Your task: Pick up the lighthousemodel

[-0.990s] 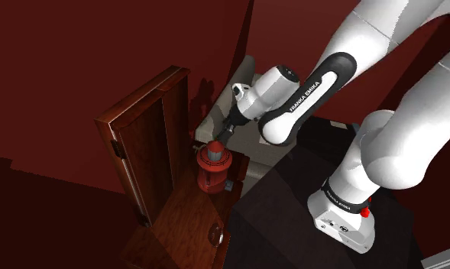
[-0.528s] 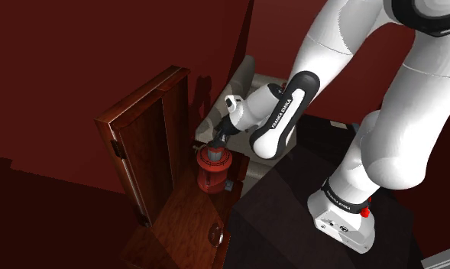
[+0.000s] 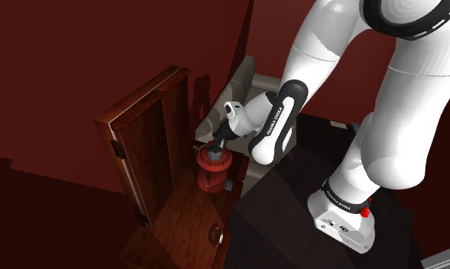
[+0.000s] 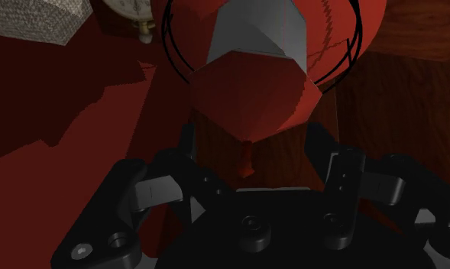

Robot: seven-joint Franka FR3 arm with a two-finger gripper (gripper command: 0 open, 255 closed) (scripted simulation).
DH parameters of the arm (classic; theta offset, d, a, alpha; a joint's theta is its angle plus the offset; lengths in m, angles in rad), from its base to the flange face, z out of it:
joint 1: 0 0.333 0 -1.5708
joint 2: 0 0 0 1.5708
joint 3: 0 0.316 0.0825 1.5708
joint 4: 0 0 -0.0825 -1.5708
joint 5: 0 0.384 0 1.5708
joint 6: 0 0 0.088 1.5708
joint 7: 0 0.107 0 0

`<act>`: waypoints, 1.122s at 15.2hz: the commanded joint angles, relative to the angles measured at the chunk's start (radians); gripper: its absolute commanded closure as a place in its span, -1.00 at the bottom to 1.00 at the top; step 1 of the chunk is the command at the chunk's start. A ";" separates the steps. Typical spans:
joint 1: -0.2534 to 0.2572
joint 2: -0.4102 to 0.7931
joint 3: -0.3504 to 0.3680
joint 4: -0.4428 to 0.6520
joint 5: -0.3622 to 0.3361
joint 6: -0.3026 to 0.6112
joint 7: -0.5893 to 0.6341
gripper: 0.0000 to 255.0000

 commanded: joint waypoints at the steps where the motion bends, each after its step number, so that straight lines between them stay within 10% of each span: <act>1: 0.001 0.002 0.000 0.000 0.000 -0.001 0.000 1.00; 17: 0.008 -0.214 -0.001 -0.035 0.022 -0.182 -0.016 1.00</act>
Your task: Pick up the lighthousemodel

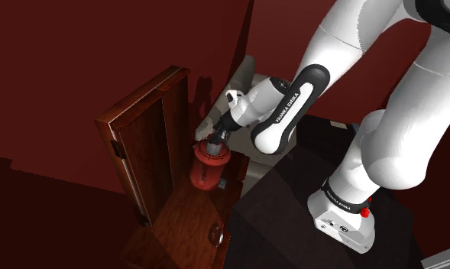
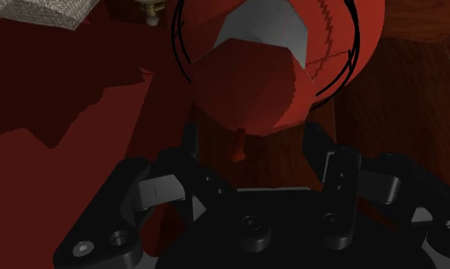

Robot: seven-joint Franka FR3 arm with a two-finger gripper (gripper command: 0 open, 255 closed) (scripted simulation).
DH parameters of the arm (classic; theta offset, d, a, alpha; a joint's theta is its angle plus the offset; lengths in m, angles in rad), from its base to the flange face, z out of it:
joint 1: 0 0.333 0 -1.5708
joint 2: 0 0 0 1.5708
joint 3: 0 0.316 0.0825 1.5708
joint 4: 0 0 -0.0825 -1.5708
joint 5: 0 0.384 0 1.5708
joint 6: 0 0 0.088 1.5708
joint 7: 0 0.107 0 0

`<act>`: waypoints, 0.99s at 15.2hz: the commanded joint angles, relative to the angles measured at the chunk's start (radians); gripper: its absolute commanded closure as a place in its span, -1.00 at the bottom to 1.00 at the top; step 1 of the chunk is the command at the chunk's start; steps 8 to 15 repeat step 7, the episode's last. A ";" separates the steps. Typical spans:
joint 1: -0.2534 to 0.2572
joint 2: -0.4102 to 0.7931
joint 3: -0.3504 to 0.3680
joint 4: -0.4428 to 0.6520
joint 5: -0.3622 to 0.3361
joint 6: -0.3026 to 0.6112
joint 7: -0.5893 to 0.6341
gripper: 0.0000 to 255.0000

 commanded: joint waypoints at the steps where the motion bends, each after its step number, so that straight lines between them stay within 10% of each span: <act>1: -0.001 -0.043 -0.001 -0.001 0.003 -0.037 -0.004 1.00; 15: -0.006 -0.128 0.012 -0.005 0.033 -0.118 -0.027 1.00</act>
